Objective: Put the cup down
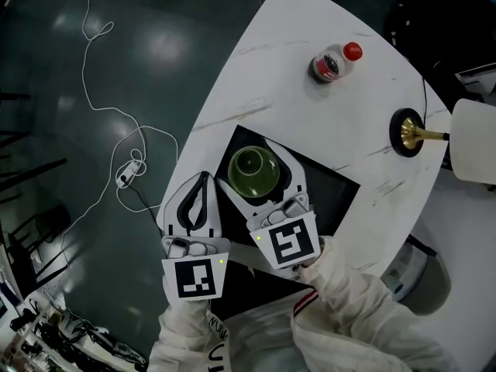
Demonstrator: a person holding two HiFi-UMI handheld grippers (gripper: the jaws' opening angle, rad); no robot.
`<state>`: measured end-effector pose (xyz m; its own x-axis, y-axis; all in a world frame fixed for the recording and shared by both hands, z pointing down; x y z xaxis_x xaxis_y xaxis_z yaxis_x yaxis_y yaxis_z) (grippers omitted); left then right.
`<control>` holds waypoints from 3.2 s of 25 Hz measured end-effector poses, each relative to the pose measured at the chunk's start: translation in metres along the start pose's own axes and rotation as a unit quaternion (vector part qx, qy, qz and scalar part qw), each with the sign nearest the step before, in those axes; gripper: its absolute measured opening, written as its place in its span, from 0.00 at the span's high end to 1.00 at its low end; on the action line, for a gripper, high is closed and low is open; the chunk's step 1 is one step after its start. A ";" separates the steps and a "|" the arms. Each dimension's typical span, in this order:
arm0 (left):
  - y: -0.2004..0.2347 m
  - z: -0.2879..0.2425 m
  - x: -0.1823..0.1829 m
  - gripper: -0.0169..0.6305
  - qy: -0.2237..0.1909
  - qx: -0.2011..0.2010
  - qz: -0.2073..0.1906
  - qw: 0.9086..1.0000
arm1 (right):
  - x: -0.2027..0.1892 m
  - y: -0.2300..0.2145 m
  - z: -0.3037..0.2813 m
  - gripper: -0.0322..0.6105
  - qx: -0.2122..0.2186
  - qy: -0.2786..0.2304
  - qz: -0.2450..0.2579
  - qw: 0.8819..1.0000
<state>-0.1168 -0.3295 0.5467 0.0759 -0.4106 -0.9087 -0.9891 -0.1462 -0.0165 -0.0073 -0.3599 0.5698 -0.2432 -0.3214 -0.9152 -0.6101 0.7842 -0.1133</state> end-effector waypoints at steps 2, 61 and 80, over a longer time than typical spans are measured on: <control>0.000 -0.001 -0.001 0.96 0.001 -0.002 -0.001 1.000 | -0.001 0.000 0.000 0.35 -0.001 0.001 -0.001 1.000; 0.009 0.006 -0.020 0.96 0.021 0.000 0.015 1.000 | -0.013 -0.001 -0.007 0.34 0.005 0.014 -0.013 1.000; -0.003 0.027 -0.022 0.96 0.018 -0.011 0.008 1.000 | -0.014 0.010 0.019 0.31 -0.003 0.003 -0.039 0.999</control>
<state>-0.1186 -0.2960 0.5553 0.0659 -0.4446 -0.8933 -0.9872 -0.1592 0.0064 0.0047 -0.3375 0.5745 -0.1989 -0.3841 -0.9016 -0.6312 0.7540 -0.1820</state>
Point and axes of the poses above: the fingertips, and each gripper's own axes: z backward along the fingers, y to its left, x out of its top, the point moved 6 cm from there along z, backward along the fingers, and after that the axes turned 10 degrees about x, right-handed, at the moved point
